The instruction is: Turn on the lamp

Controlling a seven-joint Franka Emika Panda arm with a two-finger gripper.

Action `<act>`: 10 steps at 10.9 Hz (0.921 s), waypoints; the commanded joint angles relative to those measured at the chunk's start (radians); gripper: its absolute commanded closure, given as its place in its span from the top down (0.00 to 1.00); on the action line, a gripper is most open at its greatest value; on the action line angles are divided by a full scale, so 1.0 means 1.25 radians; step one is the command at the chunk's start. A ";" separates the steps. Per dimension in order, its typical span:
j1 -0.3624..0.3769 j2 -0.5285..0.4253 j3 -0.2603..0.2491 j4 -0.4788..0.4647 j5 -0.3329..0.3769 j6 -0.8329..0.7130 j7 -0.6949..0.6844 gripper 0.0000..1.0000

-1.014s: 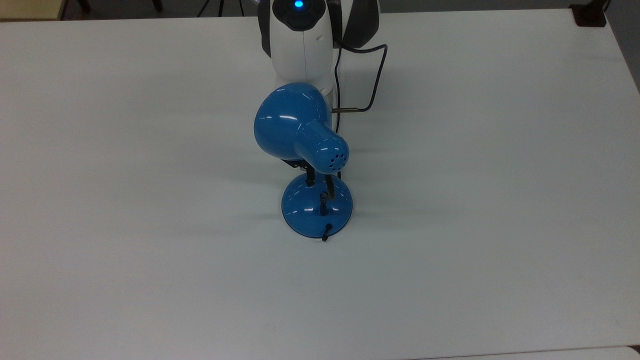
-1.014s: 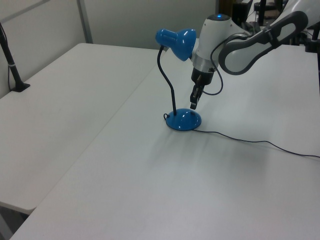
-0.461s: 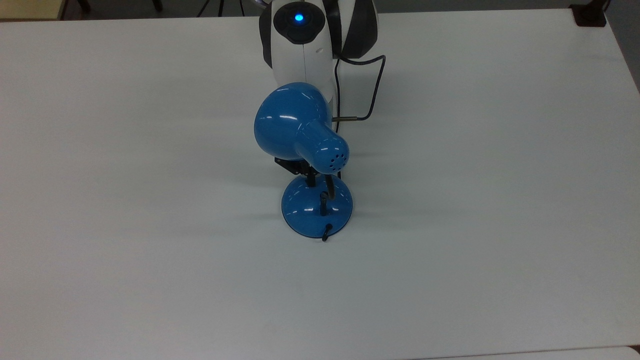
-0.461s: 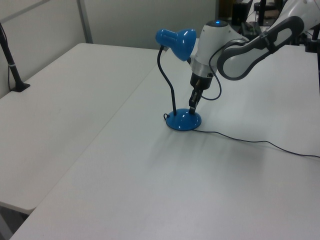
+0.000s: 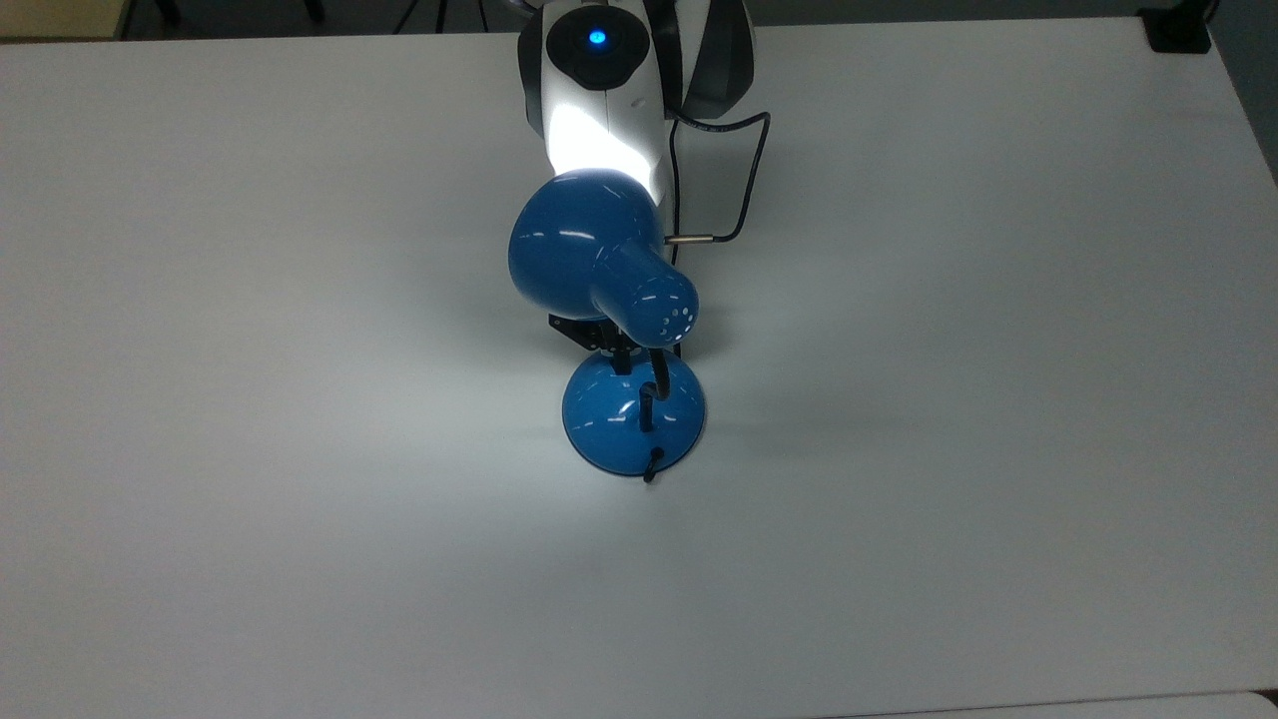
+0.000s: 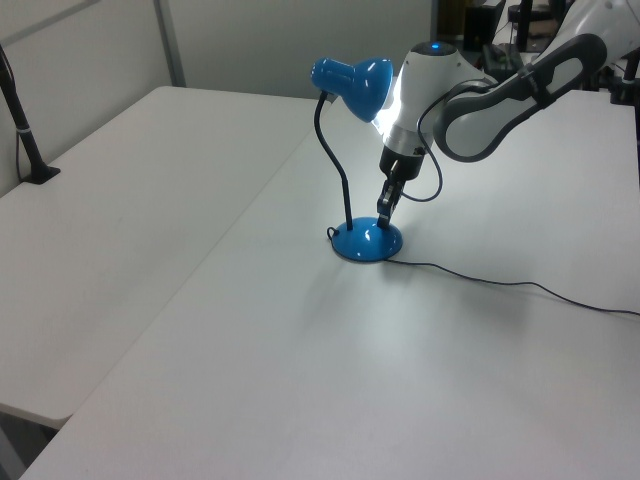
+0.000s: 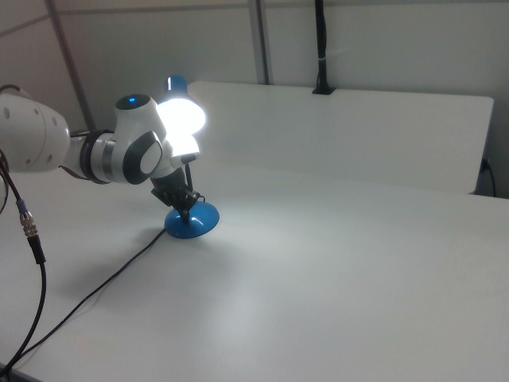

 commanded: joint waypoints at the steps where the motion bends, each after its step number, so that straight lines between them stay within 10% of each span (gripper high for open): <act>1: 0.004 -0.059 -0.006 -0.004 -0.009 -0.145 0.000 0.00; 6: -0.007 -0.184 -0.006 -0.001 -0.013 -0.505 -0.130 0.11; 10: -0.049 -0.310 -0.007 -0.001 -0.003 -0.619 -0.137 1.00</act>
